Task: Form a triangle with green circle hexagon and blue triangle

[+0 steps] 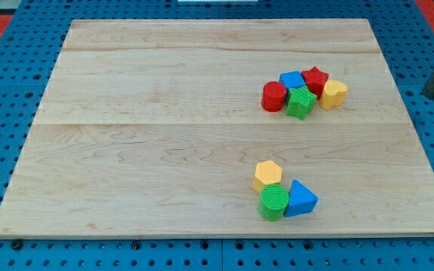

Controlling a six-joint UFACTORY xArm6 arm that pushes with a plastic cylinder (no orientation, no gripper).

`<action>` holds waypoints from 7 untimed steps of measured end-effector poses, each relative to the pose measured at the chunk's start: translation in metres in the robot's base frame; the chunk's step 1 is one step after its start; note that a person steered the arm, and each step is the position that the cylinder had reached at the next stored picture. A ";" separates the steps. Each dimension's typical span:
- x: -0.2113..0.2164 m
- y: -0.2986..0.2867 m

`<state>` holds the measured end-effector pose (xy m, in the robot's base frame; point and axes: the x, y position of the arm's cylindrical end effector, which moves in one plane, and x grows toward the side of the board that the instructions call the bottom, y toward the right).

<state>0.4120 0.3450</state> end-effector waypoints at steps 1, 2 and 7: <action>0.086 -0.018; 0.133 -0.075; 0.169 -0.310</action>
<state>0.5806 0.0349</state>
